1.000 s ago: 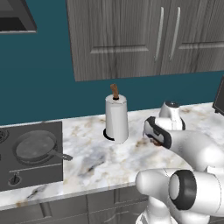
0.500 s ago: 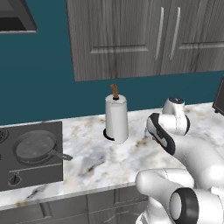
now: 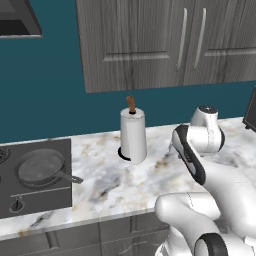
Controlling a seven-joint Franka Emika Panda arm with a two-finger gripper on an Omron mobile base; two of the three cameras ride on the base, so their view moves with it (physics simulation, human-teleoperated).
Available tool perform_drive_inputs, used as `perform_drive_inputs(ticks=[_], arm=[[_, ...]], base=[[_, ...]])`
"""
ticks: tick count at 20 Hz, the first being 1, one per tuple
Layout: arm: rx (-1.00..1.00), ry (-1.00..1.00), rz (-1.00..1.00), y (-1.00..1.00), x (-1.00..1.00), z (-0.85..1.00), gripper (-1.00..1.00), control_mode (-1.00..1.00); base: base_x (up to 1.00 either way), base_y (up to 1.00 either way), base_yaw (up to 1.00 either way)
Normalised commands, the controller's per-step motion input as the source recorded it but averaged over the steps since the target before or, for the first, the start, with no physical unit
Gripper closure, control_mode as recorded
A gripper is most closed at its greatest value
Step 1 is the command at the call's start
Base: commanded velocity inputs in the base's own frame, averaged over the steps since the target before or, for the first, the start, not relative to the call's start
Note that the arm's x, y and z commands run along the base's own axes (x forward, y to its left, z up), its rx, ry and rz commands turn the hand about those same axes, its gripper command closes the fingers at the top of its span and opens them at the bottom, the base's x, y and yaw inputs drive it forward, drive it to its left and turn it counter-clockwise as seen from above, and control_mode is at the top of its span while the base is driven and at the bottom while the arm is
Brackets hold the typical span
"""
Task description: Place both pans onto different burners. Then place the mushroom and the fish on different pans.
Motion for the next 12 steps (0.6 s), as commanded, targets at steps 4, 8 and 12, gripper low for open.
perform_drive_inputs(ticks=[4, 8, 12], arm=[[0.0, 0.02, 0.01, 0.0, -0.34, 0.34, 1.0, -1.0], [0.0, 0.03, 0.0, 0.04, -0.39, 0.27, 1.0, -1.0], [-0.02, 0.0, 0.0, 0.07, -0.42, 0.14, 1.0, -1.0]], base=[[0.0, 0.0, 0.0], [0.0, 0.0, 0.0], [0.0, 0.0, 0.0]])
